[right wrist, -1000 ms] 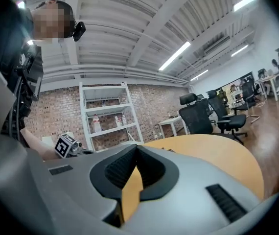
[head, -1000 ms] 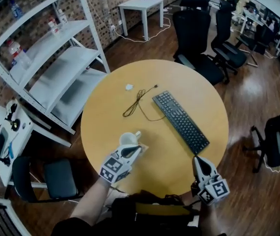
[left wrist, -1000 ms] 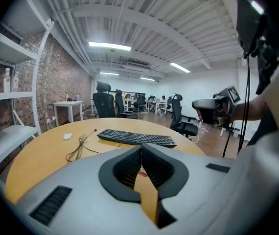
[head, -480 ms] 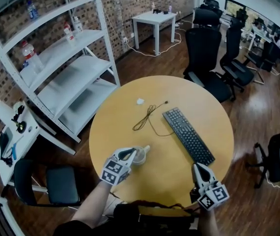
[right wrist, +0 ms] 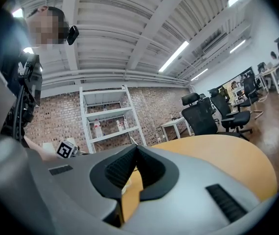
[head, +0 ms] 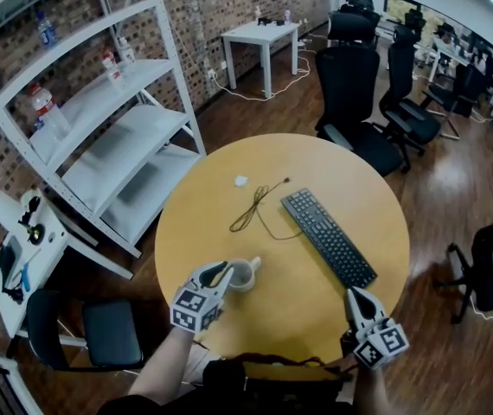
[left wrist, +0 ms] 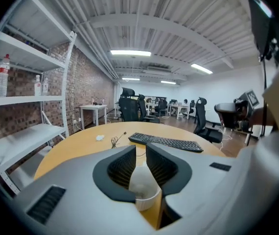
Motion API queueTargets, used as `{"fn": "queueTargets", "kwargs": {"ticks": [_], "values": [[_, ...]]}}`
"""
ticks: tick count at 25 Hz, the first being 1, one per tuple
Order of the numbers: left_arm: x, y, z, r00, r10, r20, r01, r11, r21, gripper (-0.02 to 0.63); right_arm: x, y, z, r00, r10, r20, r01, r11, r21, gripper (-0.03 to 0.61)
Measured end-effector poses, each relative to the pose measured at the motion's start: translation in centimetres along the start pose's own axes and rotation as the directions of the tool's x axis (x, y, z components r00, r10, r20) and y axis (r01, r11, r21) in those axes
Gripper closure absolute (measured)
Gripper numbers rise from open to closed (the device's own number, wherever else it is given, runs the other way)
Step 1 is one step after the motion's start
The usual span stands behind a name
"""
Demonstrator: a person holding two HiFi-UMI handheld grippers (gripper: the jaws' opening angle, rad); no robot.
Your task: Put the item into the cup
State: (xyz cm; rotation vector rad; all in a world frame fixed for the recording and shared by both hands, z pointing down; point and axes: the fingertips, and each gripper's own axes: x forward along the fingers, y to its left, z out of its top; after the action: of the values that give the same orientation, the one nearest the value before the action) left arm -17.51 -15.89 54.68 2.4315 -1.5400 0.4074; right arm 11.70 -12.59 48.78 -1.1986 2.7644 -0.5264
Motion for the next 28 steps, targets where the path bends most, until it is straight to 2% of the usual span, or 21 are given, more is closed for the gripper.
{"fn": "queueTargets", "kwargs": {"ticks": [5,10,15,17,22,28], "values": [[-3.6,1.0,1.5,0.993,0.038,0.109,-0.033,0.998,-0.047,0.551,0.9,0.7,0.8,0.999,0.034,-0.018,-0.034,0.998,-0.043,0.571],[-6.9,1.9,3.3,0.964,0.084,0.254,-0.027,0.975,-0.221,0.551,2.5,1.5,1.4,0.998,0.069,-0.014,-0.069,0.996,-0.048,0.572],[-9.7,0.9,5.0,0.927,0.140,0.346,-0.073,0.977,-0.201,0.551,4.1,2.8,1.4,0.995,0.100,-0.022,-0.101,0.991,-0.088,0.572],[-10.3,0.5,4.9,0.920,0.151,0.363,-0.076,0.974,-0.212,0.551,4.4,3.2,1.2,0.995,0.098,-0.035,-0.101,0.989,-0.107,0.574],[-10.6,0.5,4.0,0.927,0.147,0.344,-0.067,0.970,-0.233,0.551,4.8,3.9,1.9,0.995,0.095,-0.027,-0.098,0.987,-0.128,0.574],[-11.2,0.7,2.9,0.923,0.162,0.350,-0.066,0.960,-0.271,0.551,4.1,3.7,1.3,0.997,0.069,-0.030,-0.072,0.988,-0.140,0.574]]}}
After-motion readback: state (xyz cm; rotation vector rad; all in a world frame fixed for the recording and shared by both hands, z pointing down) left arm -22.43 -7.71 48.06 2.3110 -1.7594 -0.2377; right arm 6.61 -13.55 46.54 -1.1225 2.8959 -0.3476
